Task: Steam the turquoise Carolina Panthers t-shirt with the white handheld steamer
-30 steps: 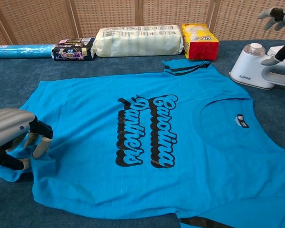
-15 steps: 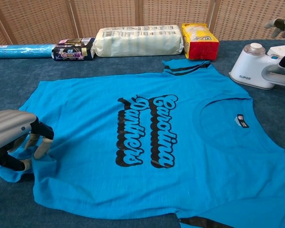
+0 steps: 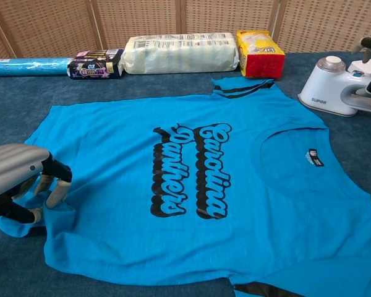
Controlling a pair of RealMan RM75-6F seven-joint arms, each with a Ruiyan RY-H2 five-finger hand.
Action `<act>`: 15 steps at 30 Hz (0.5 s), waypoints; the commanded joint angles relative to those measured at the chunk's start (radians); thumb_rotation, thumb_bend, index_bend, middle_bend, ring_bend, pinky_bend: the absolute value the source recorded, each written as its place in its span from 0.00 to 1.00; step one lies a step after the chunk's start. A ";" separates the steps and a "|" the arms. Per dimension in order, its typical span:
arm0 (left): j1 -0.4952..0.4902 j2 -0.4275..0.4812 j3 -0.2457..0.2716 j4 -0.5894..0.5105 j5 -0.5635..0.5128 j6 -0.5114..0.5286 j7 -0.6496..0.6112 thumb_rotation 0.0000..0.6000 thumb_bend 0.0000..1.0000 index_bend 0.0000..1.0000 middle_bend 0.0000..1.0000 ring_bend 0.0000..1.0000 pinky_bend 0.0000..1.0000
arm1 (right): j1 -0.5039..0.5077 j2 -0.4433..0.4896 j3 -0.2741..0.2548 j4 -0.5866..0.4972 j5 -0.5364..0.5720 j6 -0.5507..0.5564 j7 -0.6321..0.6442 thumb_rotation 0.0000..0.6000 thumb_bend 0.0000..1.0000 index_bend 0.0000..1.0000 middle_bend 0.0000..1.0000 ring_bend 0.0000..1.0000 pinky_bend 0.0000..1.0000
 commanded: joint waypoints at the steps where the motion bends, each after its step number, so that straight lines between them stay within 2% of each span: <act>1: 0.000 0.001 0.000 -0.002 -0.001 0.001 0.001 1.00 0.42 0.72 0.69 0.65 0.72 | 0.012 -0.028 0.009 0.041 -0.004 -0.008 0.021 0.99 0.34 0.23 0.31 0.33 0.40; 15: -0.006 -0.001 0.004 0.003 -0.006 0.000 -0.007 1.00 0.42 0.72 0.69 0.65 0.72 | 0.014 -0.100 0.003 0.174 -0.030 -0.034 0.035 0.99 0.39 0.27 0.35 0.36 0.41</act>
